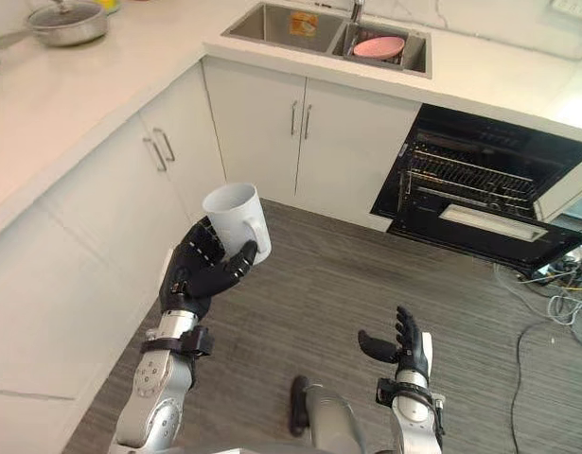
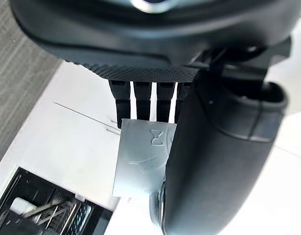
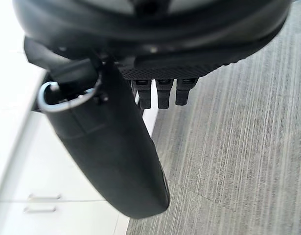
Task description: Walk over to the sink, pick up the cup, carry it to the dishwasher, place the cup inside the dishwasher, then close the dishwasher door
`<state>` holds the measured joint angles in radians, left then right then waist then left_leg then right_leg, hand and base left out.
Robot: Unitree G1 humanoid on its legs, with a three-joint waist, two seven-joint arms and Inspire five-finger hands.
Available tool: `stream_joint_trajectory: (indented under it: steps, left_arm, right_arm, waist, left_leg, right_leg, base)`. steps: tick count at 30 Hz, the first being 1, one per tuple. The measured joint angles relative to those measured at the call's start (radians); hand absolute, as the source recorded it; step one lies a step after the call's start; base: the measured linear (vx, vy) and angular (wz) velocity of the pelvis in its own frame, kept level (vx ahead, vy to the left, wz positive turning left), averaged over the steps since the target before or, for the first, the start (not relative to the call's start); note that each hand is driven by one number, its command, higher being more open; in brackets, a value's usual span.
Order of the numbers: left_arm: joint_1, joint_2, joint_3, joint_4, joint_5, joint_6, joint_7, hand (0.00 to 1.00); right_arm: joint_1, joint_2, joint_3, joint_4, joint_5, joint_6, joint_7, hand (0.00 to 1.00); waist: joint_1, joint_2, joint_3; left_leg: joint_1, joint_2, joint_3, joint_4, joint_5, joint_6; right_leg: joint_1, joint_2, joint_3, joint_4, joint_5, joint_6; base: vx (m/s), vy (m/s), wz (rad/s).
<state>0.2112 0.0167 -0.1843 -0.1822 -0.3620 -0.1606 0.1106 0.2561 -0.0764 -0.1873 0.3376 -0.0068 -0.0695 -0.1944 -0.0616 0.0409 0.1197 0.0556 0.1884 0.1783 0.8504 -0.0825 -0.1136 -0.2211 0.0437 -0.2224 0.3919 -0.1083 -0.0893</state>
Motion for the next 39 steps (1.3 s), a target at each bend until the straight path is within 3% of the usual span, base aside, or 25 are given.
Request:
stream_joint_trajectory:
  steps: [1,3,6,7,9,10,11,12,13,15,18,19,21,22,24,26,27,28,29,31,33,34,35,37,39]
  left_arm:
    - [0.002,-0.003,-0.002,-0.013,0.0,-0.004,-0.004,0.3]
    - [0.004,0.003,-0.003,-0.031,0.0,-0.014,-0.007,0.3]
    - [0.01,0.004,0.005,-0.036,-0.001,-0.018,-0.007,0.3]
    - [0.015,0.006,0.008,-0.036,-0.001,-0.018,-0.007,0.3]
    - [0.025,0.004,0.007,-0.036,0.0,-0.018,-0.01,0.3]
    - [0.031,0.006,0.01,-0.038,0.0,-0.019,-0.011,0.3]
    - [0.036,0.005,0.013,-0.039,0.0,-0.019,-0.011,0.3]
    - [0.036,0.022,0.021,-0.037,0.001,-0.019,-0.009,0.3]
    - [0.027,0.022,0.035,-0.037,0.001,-0.019,-0.002,0.3]
    - [0.029,0.033,0.047,-0.036,0.0,-0.017,0.013,0.3]
    - [0.03,0.078,0.036,-0.037,0.002,-0.016,0.016,0.3]
    - [0.028,0.097,0.029,-0.036,0.005,-0.016,0.016,0.3]
    - [0.028,0.092,0.026,-0.043,0.008,-0.016,0.016,0.3]
    - [0.025,0.088,0.02,-0.062,0.008,-0.019,0.016,0.3]
    - [0.025,0.09,0.017,-0.075,0.008,-0.025,0.015,0.3]
    - [0.017,0.099,0.019,-0.067,0.007,-0.03,0.015,0.3]
    - [0.007,0.097,0.021,-0.041,0.008,-0.03,0.014,0.3]
    - [0.0,0.091,0.022,-0.008,0.008,-0.029,0.011,0.3]
    - [-0.003,0.068,0.022,0.017,0.008,-0.019,0.012,0.3]
    - [-0.024,0.051,0.024,0.054,0.009,-0.017,0.009,0.3]
    - [-0.029,0.028,0.024,0.075,0.009,-0.007,0.009,0.3]
    - [-0.016,0.01,0.025,0.074,0.009,-0.004,0.008,0.3]
    - [-0.008,0.008,0.027,0.071,0.009,-0.004,0.007,0.3]
    - [0.014,0.0,0.019,0.055,0.01,-0.007,0.0,0.3]
    - [0.014,0.0,0.019,0.051,0.01,-0.007,-0.006,0.3]
  right_arm:
    - [0.025,0.007,0.001,-0.052,0.007,-0.002,-0.007,0.9]
    - [0.021,0.01,0.009,-0.089,0.024,-0.012,-0.011,0.9]
    - [-0.016,0.01,0.021,-0.114,0.027,-0.03,-0.01,0.9]
    - [-0.033,0.007,0.019,-0.109,0.029,-0.032,-0.01,0.9]
    - [-0.06,-0.005,0.014,-0.068,0.047,-0.033,-0.011,0.9]
    - [-0.083,-0.023,0.008,-0.02,0.051,-0.033,-0.01,0.9]
    - [-0.095,-0.028,0.008,0.007,0.053,-0.032,-0.009,0.9]
    - [-0.113,-0.022,0.012,0.057,0.055,-0.026,-0.01,0.9]
    - [-0.115,-0.026,0.018,0.079,0.054,-0.024,-0.009,0.9]
    - [-0.118,-0.023,0.021,0.087,0.054,-0.016,-0.007,0.9]
    - [-0.128,-0.013,0.021,0.086,0.052,-0.016,-0.007,0.9]
    - [-0.133,-0.001,0.021,0.085,0.051,-0.016,-0.006,0.9]
    - [-0.134,0.002,0.036,0.083,0.047,-0.016,-0.006,0.9]
    - [-0.134,0.011,0.05,0.065,0.043,-0.015,-0.004,0.9]
    - [-0.138,0.018,0.068,0.042,0.042,-0.016,-0.003,0.9]
    - [-0.163,0.017,0.087,0.04,0.041,-0.017,0.0,0.9]
    - [-0.174,0.009,0.087,0.04,0.041,-0.017,-0.001,0.9]
    - [-0.177,-0.01,0.087,0.041,0.04,-0.017,-0.001,0.9]
    - [-0.186,-0.031,0.088,0.039,0.032,-0.016,-0.002,0.9]
    - [-0.187,-0.042,0.085,0.021,0.014,-0.014,-0.002,0.9]
    - [-0.144,-0.033,0.085,-0.036,0.013,-0.012,-0.001,0.9]
    - [-0.1,-0.023,0.087,-0.108,0.013,-0.012,-0.002,0.9]
    - [-0.081,-0.018,0.091,-0.146,0.013,-0.013,-0.004,0.9]
    - [-0.052,-0.009,0.107,-0.255,0.013,-0.033,-0.011,0.9]
    - [-0.057,-0.007,0.113,-0.288,0.013,-0.055,-0.012,0.9]
  waist:
    - [0.022,0.004,-0.002]
    - [0.052,0.006,-0.003]
    - [0.094,-0.003,-0.002]
    - [0.099,-0.014,0.005]
    - [0.096,-0.019,0.006]
    - [0.097,-0.021,0.005]
    - [0.101,-0.02,-0.001]
    - [0.088,-0.045,-0.006]
    - [0.071,-0.051,-0.005]
    - [0.072,-0.055,-0.008]
    - [0.073,-0.062,-0.007]
    - [0.062,-0.067,-0.006]
    - [0.061,-0.066,-0.007]
    - [0.058,-0.066,-0.007]
    - [0.054,-0.06,-0.01]
    - [0.035,-0.079,-0.022]
    - [0.02,-0.092,-0.029]
    - [0.008,-0.071,-0.026]
    - [0.014,-0.035,-0.023]
    - [0.013,-0.017,-0.02]
    - [0.01,-0.009,-0.012]
    - [0.017,-0.002,-0.007]
    - [0.021,0.0,-0.005]
    - [0.025,0.005,-0.008]
    - [0.042,0.004,-0.008]
  left_leg:
    - [-0.095,0.044,-0.023,0.218,0.008,-0.001]
    - [-0.232,0.096,-0.03,0.371,-0.058,0.026]
    - [-0.384,0.136,-0.001,0.241,-0.161,0.077]
    - [-0.42,0.118,0.002,0.091,-0.192,0.081]
    - [-0.433,0.033,-0.08,-0.187,-0.186,0.062]
    - [-0.418,-0.03,-0.175,-0.364,-0.091,0.01]
    - [-0.393,-0.054,-0.194,-0.393,-0.028,-0.009]
    - [-0.382,-0.098,-0.179,-0.371,-0.036,0.029]
    - [-0.402,-0.105,-0.158,-0.29,-0.082,0.071]
    - [-0.391,-0.106,-0.122,-0.213,-0.156,0.097]
    - [-0.263,-0.115,-0.044,-0.283,-0.205,0.136]
    - [-0.166,-0.123,-0.011,-0.354,-0.22,0.142]
    - [-0.074,-0.119,0.031,-0.423,-0.227,0.145]
    - [-0.007,-0.102,0.069,-0.468,-0.241,0.134]
    - [0.03,-0.084,0.109,-0.487,-0.261,0.12]
    - [0.077,-0.077,0.144,-0.523,-0.276,0.096]
    - [0.105,-0.075,0.148,-0.528,-0.291,0.071]
    - [0.13,-0.068,0.142,-0.532,-0.301,0.054]
    - [0.141,-0.035,0.135,-0.537,-0.289,0.051]
    - [0.133,-0.016,0.101,-0.487,-0.261,0.03]
    - [0.085,0.029,0.052,-0.293,-0.204,0.021]
    - [0.028,0.068,0.03,-0.098,-0.096,0.033]
    - [-0.004,0.084,0.018,-0.003,-0.074,0.03]
    - [-0.14,0.128,0.011,0.176,-0.134,0.035]
    - [-0.215,0.124,0.012,0.117,-0.195,0.054]
  right_leg:
    - [0.095,0.025,0.03,-0.071,-0.021,0.011]
    - [0.203,0.058,0.093,-0.158,-0.027,0.011]
    - [0.294,0.043,0.195,-0.228,-0.042,0.028]
    - [0.32,0.018,0.233,-0.233,-0.066,0.052]
    - [0.356,-0.035,0.278,-0.226,-0.114,0.088]
    - [0.362,-0.069,0.32,-0.206,-0.158,0.121]
    - [0.362,-0.08,0.344,-0.195,-0.181,0.131]
    - [0.37,-0.123,0.382,-0.18,-0.204,0.128]
    - [0.368,-0.142,0.417,-0.163,-0.203,0.133]
    - [0.361,-0.154,0.463,-0.113,-0.194,0.15]
    - [0.216,-0.169,0.455,0.239,-0.121,0.292]
    - [0.116,-0.181,0.403,0.447,-0.128,0.268]
    - [0.031,-0.184,0.316,0.542,-0.154,0.219]
    - [-0.046,-0.179,0.218,0.544,-0.18,0.174]
    - [-0.117,-0.17,0.125,0.461,-0.196,0.147]
    - [-0.168,-0.143,0.046,0.212,-0.151,0.115]
    - [-0.163,-0.115,0.04,0.045,0.0,0.082]
    - [-0.132,-0.092,0.038,0.016,0.09,0.045]
    - [-0.119,-0.055,0.034,0.008,0.089,0.032]
    - [-0.107,-0.026,0.037,0.008,0.056,0.017]
    - [-0.024,0.006,0.026,-0.035,0.034,0.008]
    - [0.056,0.029,0.038,-0.09,0.029,0.002]
    - [0.096,0.036,0.048,-0.119,0.028,-0.001]
    - [0.196,0.051,0.074,-0.199,0.024,-0.007]
    - [0.228,0.052,0.105,-0.23,0.023,-0.009]
  base:
    - [0.74,-0.057,-0.34]
    - [0.55,0.027,-0.83]
    - [0.45,0.118,-0.93]
    - [0.53,0.326,-0.9]
    - [0.49,0.393,-0.73]
    - [0.35,0.346,-0.78]
    - [0.44,0.431,-0.8]
    - [0.47,0.415,-0.44]
    - [0.48,0.415,-0.36]
    - [0.47,0.377,-0.62]
    - [0.44,0.282,-0.78]
    - [0.42,0.217,-0.79]
    - [0.32,0.1,-0.75]
    - [0.32,0.038,-0.85]
    - [0.36,-0.003,-0.72]
    - [0.39,-0.066,-0.46]
    - [0.47,-0.09,-0.14]
    - [0.56,-0.081,-0.34]
    - [0.39,-0.039,-0.37]
    - [0.43,-0.116,-0.35]
    - [0.44,-0.15,-0.09]
    - [0.29,-0.079,-0.13]
    - [0.34,-0.071,-0.3]
    - [0.26,-0.04,-0.26]
    - [0.2,0.014,-0.39]
